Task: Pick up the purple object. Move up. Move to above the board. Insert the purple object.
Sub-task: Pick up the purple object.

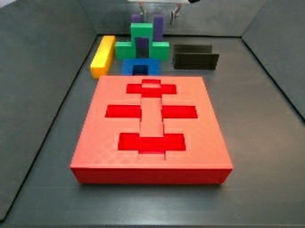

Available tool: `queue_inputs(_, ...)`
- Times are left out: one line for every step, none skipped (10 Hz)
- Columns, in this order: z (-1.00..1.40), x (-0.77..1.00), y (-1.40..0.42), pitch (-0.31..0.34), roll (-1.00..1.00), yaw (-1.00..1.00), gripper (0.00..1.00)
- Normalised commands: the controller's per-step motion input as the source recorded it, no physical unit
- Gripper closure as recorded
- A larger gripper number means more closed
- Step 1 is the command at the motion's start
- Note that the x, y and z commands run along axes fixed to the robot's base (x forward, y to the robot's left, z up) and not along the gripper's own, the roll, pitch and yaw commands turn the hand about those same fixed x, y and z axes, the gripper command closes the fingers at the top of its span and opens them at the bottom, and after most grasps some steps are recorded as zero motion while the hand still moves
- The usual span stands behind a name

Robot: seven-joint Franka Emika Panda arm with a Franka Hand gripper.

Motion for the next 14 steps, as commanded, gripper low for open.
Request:
queue_inputs(0.00,0.00,0.00,0.000,0.00,0.00,0.00)
queue_inputs(0.00,0.00,0.00,0.000,0.00,0.00,1.00)
queue_inputs(0.00,0.00,0.00,0.000,0.00,0.00,1.00)
queue_inputs(0.00,0.00,0.00,0.000,0.00,0.00,1.00)
queue_inputs(0.00,0.00,0.00,0.000,0.00,0.00,1.00)
queue_inputs(0.00,0.00,0.00,0.000,0.00,0.00,1.00)
queue_inputs(0.00,0.00,0.00,0.000,0.00,0.00,1.00)
queue_inputs(0.00,0.00,0.00,0.000,0.00,0.00,1.00)
queue_inputs(0.00,0.00,0.00,0.000,0.00,0.00,1.00)
queue_inputs(0.00,0.00,0.00,0.000,0.00,0.00,1.00)
queue_inputs(0.00,0.00,0.00,0.000,0.00,0.00,1.00)
queue_inputs(0.00,0.00,0.00,0.000,0.00,0.00,1.00)
queue_inputs(0.00,0.00,0.00,0.000,0.00,0.00,1.00)
queue_inputs(0.00,0.00,0.00,0.000,0.00,0.00,1.00)
